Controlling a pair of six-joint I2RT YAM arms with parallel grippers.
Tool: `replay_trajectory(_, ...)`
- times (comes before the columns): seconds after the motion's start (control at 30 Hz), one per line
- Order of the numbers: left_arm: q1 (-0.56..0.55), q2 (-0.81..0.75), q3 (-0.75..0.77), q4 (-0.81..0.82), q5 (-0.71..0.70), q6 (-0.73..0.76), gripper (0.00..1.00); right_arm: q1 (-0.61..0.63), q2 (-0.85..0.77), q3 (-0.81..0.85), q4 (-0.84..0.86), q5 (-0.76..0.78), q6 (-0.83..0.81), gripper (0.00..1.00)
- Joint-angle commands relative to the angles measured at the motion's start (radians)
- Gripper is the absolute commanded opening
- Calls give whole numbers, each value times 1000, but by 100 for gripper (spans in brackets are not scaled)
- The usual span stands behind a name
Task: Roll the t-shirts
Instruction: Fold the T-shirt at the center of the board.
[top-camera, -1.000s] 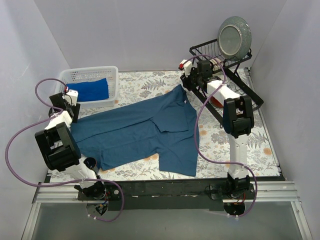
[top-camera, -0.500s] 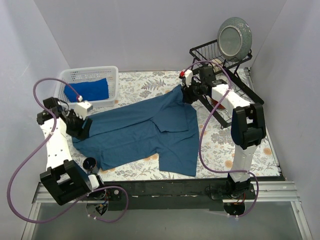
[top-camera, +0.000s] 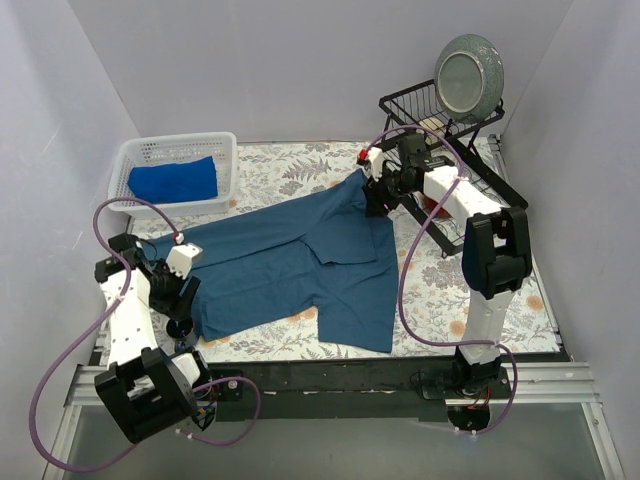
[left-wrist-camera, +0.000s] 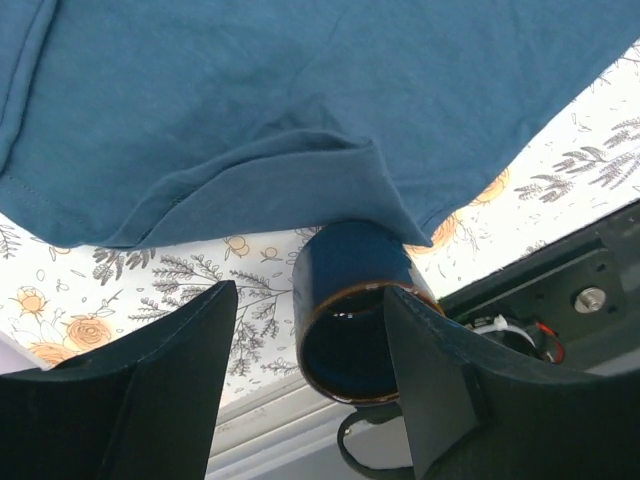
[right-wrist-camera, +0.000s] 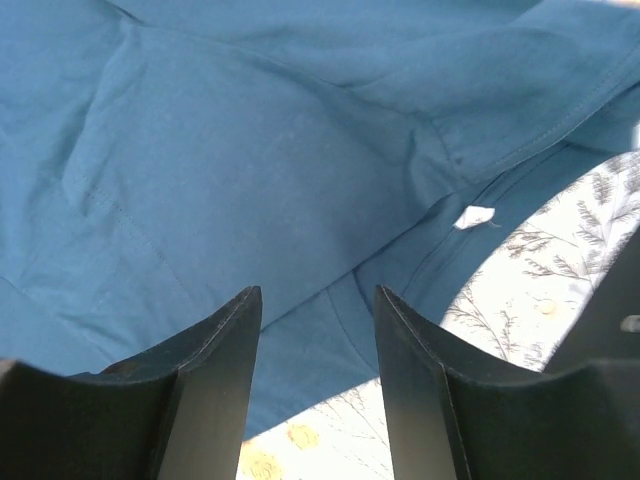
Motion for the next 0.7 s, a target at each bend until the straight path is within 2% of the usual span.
replay_trajectory(0.0,5,-61,-81,98,-52,-41,59,10,10,116,-118,8,-71,56)
replay_trajectory(0.17,5,-84,-113,180,-101,-60,57,16,27,151,-138,35,-79,57)
replay_trajectory(0.3,5,-66,-101,204,-134,-71,48,28,34,157,-156,47,-71,57)
replay_trajectory(0.33,3,-59,-88,200,-145,-69,44,30,33,150,-156,50,-69,57)
replay_trajectory(0.37,3,-58,-80,194,-154,-60,32,30,31,144,-155,50,-69,57)
replay_trajectory(0.43,3,-56,-55,156,-181,-25,21,30,24,130,-149,51,-69,57)
replay_trajectory(0.47,5,-55,-46,142,-185,-15,8,31,22,124,-147,53,-69,57)
replay_trajectory(0.5,6,-53,-37,113,-196,-5,1,31,22,121,-145,55,-71,57)
replay_trajectory(0.67,29,-32,70,13,-208,73,0,30,24,107,-139,68,-88,57)
